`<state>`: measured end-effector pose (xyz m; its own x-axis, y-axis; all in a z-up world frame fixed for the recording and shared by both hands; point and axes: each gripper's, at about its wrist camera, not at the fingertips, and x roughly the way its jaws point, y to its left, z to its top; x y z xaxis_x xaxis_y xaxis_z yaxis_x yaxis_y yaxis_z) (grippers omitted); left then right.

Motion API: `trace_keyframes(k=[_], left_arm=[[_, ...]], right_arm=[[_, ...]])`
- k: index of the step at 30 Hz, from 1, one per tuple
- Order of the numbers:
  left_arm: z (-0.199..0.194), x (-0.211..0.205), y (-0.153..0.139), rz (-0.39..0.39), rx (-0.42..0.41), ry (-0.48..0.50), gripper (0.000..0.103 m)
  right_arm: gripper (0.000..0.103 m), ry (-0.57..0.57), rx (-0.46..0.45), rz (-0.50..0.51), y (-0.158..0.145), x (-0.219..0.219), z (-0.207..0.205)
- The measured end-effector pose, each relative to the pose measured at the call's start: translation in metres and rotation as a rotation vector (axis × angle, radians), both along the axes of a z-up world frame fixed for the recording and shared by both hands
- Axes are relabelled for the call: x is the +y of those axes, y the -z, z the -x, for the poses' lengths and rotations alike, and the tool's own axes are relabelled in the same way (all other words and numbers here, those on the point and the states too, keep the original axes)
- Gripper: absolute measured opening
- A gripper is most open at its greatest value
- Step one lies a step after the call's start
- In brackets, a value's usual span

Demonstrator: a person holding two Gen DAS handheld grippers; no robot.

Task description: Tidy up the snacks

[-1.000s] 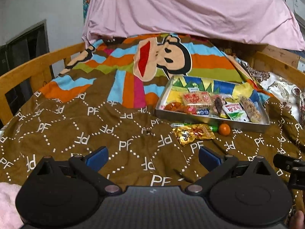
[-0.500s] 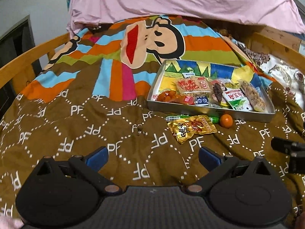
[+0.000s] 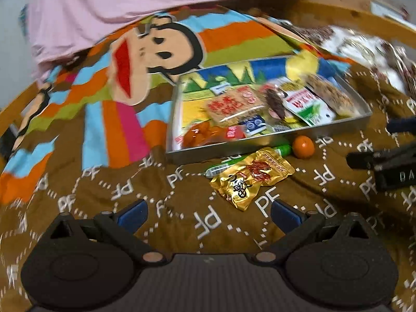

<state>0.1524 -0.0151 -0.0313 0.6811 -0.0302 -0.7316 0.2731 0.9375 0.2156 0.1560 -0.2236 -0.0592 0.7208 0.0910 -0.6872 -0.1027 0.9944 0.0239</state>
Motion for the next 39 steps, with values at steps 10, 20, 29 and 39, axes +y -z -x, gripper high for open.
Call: trace_keyframes(k=[10,20,29,39], left_arm=[[-0.028,0.007,0.019,0.022,0.037,-0.024,0.103],[-0.045,0.015,0.031,0.032,0.019,0.135,0.103],[-0.059,0.017,0.038,0.151,0.009,0.264,0.103],[-0.066,0.01,0.058,0.123,0.053,0.383,0.103]], right_arm=[[0.102,0.014,0.023,-0.05,0.014,0.006,-0.026],[0.102,-0.065,-0.006,-0.082,0.021,0.023,-0.038],[0.098,-0.076,-0.036,-0.124,0.024,0.028,-0.049],[0.084,-0.073,-0.02,-0.08,0.035,0.037,-0.056]])
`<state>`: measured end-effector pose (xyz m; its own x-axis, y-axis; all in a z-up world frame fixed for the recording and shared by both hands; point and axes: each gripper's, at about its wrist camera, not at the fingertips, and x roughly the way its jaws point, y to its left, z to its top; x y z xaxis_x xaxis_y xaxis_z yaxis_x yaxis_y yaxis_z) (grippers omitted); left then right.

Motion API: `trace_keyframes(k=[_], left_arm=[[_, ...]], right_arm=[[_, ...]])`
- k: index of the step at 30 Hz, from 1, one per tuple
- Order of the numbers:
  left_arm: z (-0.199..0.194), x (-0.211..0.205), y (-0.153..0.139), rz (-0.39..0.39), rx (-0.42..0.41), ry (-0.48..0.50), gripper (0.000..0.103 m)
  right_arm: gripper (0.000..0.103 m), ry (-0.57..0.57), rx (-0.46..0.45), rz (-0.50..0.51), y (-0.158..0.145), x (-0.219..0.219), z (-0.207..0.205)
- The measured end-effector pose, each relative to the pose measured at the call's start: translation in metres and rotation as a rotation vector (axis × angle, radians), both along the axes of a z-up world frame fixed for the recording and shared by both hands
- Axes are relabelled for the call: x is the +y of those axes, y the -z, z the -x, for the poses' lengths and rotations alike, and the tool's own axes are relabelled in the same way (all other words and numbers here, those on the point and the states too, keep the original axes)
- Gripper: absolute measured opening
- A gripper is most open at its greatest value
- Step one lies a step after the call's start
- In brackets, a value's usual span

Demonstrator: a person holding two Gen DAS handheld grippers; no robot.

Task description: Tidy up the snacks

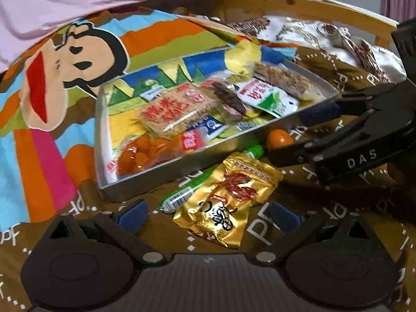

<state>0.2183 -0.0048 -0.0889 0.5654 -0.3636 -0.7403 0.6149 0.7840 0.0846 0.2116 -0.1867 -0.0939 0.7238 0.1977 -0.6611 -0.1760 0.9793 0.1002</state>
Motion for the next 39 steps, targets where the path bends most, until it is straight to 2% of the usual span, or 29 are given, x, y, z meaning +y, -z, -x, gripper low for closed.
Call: trace_keyframes(k=[4,13,15,16,17,20,22,25,28,30,34,37,39], left_arm=[[-0.005,-0.002,0.008,-0.008,0.035,-0.009,0.103],[-0.006,-0.004,0.009,-0.015,0.033,-0.018,0.103],[-0.006,-0.004,0.009,-0.012,0.032,-0.02,0.103],[-0.006,-0.004,0.009,-0.007,0.033,-0.023,0.103],[-0.006,-0.003,0.009,-0.003,0.034,-0.026,0.102],[-0.006,-0.003,0.008,0.004,0.042,-0.035,0.1],[-0.005,-0.003,0.006,0.006,0.034,-0.037,0.094],[-0.003,-0.002,0.001,0.022,0.032,-0.029,0.086],[0.0,-0.004,-0.001,0.054,0.058,0.01,0.082],[0.003,-0.007,-0.002,0.068,0.091,0.046,0.083],[0.018,-0.021,-0.003,-0.011,0.026,0.105,0.086],[0.02,-0.021,-0.006,-0.033,-0.034,0.088,0.09],[0.014,-0.017,-0.005,-0.008,-0.029,0.067,0.093]], right_arm=[[0.08,-0.001,0.007,0.01,0.003,0.002,-0.002],[0.069,0.009,0.022,0.022,0.01,0.005,-0.007],[0.062,0.014,0.023,0.023,0.012,0.006,-0.007],[0.052,0.012,0.025,0.029,0.012,0.006,-0.008],[0.046,0.009,0.021,0.04,0.013,0.007,-0.008],[0.04,0.008,0.022,0.047,0.013,0.006,-0.008],[0.037,0.003,0.022,0.038,0.013,0.005,-0.008],[0.036,0.001,0.019,0.039,0.012,0.006,-0.007],[0.036,0.012,0.026,0.018,0.01,0.003,-0.006],[0.035,0.018,0.032,0.008,0.009,0.001,-0.005],[0.035,0.036,0.051,-0.003,0.005,-0.004,-0.001],[0.035,0.036,0.069,0.002,0.001,-0.006,0.0],[0.035,0.031,0.071,0.009,0.001,-0.005,0.0]])
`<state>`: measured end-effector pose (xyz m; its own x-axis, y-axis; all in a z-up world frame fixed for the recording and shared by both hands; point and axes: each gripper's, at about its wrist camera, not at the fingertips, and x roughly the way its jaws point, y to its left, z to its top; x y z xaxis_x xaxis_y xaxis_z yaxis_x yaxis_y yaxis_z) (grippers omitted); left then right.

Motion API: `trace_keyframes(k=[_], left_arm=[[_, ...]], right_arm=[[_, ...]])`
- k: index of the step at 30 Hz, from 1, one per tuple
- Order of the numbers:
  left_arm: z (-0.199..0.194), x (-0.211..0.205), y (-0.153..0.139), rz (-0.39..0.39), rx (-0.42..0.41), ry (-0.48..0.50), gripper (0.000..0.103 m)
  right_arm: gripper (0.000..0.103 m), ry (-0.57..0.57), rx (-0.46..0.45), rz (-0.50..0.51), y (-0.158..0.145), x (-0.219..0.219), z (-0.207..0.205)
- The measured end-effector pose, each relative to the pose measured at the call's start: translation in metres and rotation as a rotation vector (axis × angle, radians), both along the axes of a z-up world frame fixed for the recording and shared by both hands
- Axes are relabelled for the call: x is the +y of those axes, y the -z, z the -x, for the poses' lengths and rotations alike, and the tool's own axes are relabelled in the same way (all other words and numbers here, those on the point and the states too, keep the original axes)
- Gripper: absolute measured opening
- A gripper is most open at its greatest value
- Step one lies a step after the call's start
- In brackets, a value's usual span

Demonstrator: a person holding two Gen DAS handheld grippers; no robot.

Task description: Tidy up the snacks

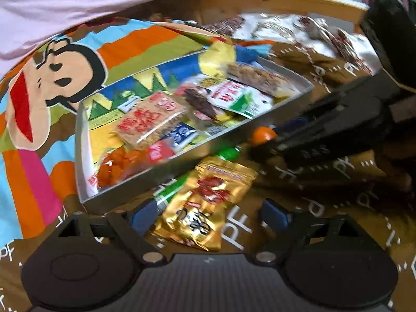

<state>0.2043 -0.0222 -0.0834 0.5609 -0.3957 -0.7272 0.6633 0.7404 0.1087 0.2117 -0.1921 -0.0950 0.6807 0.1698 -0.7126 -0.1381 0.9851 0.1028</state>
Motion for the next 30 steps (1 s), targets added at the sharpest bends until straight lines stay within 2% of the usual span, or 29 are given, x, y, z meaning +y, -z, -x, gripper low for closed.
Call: trace_keyframes(k=[3,5,7,11,13,16,18,20,22,24,30], left_arm=[[-0.014,0.005,0.007,0.024,0.059,-0.02,0.093],[-0.024,0.008,0.012,0.054,0.137,-0.026,0.09],[-0.03,0.009,0.015,0.086,0.179,-0.032,0.087],[-0.03,0.005,0.014,0.098,0.196,-0.052,0.075],[-0.027,0.003,0.013,0.089,0.196,-0.051,0.067],[-0.021,-0.001,0.01,0.068,0.21,-0.055,0.061],[-0.016,-0.003,0.008,0.065,0.23,-0.052,0.061],[-0.01,-0.006,0.006,0.046,0.216,-0.037,0.064],[-0.004,-0.012,0.005,0.003,0.173,-0.013,0.078],[-0.002,-0.017,0.005,-0.031,0.125,-0.012,0.083],[-0.015,-0.021,0.013,-0.016,0.151,-0.008,0.083]], right_arm=[[0.036,-0.002,0.003,0.002,0.002,0.0,-0.002],[0.036,-0.005,0.002,0.009,0.003,0.001,-0.004],[0.036,-0.007,0.001,0.012,0.003,0.002,-0.004],[0.036,-0.007,0.002,0.006,0.003,0.0,-0.003],[0.035,-0.009,0.004,0.007,0.002,0.0,-0.001],[0.035,-0.005,0.014,0.001,-0.002,-0.003,0.005],[0.035,-0.003,0.031,-0.006,-0.006,-0.006,0.012],[0.035,-0.011,0.051,-0.007,-0.009,-0.009,0.018],[0.035,-0.02,0.06,-0.005,-0.01,-0.011,0.021],[0.036,-0.026,0.077,0.0,-0.008,-0.012,0.02],[0.036,-0.019,0.105,0.002,-0.002,-0.013,0.017]])
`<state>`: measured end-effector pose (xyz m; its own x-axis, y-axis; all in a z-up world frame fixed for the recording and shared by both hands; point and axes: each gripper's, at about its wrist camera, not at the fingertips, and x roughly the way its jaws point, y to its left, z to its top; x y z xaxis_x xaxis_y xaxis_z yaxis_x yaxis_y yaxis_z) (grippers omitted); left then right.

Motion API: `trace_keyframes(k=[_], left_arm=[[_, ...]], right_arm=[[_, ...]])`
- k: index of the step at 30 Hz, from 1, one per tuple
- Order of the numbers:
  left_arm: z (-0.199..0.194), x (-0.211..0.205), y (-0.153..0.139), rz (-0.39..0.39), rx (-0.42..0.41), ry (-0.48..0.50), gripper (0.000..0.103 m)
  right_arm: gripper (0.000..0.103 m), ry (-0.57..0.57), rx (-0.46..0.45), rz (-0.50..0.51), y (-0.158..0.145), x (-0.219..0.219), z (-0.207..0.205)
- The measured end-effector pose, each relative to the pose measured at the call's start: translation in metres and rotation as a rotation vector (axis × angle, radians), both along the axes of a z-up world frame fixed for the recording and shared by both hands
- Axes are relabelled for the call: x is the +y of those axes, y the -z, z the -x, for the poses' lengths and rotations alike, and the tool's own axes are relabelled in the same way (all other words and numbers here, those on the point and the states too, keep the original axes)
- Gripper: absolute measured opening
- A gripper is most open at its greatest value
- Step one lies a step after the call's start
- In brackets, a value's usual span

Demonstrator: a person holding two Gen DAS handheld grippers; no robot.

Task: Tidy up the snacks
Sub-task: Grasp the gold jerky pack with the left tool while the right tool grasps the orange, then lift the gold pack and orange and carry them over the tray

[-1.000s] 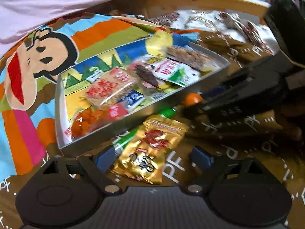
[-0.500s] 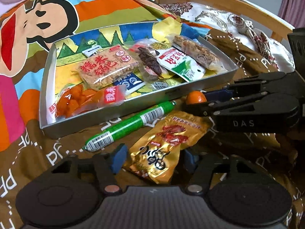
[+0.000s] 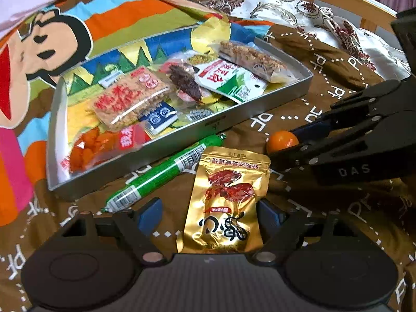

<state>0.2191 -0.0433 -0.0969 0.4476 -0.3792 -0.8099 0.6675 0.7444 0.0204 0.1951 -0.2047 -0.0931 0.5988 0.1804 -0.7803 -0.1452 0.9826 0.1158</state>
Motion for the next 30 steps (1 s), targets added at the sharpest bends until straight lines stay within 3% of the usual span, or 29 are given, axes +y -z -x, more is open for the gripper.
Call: trace_keyframes(k=[3,9,15,22,30], left_arm=[[-0.003,0.001,0.001,0.024,0.022,-0.016,0.081],[0.003,-0.001,-0.006,0.024,0.048,-0.078,0.059],[0.017,-0.002,-0.011,0.024,0.092,-0.177,0.059],[0.033,0.012,-0.02,0.094,0.156,-0.264,0.058],[0.059,0.017,-0.052,0.202,-0.025,-0.299,0.058]], right_arm=[[0.036,0.001,0.004,-0.001,0.002,0.0,0.0],[0.036,0.003,0.008,0.004,0.002,0.002,0.005],[0.035,-0.002,0.004,-0.003,-0.002,0.002,0.018],[0.035,-0.012,-0.041,0.025,-0.014,0.003,0.044],[0.035,-0.017,-0.22,0.106,-0.043,0.005,0.07]])
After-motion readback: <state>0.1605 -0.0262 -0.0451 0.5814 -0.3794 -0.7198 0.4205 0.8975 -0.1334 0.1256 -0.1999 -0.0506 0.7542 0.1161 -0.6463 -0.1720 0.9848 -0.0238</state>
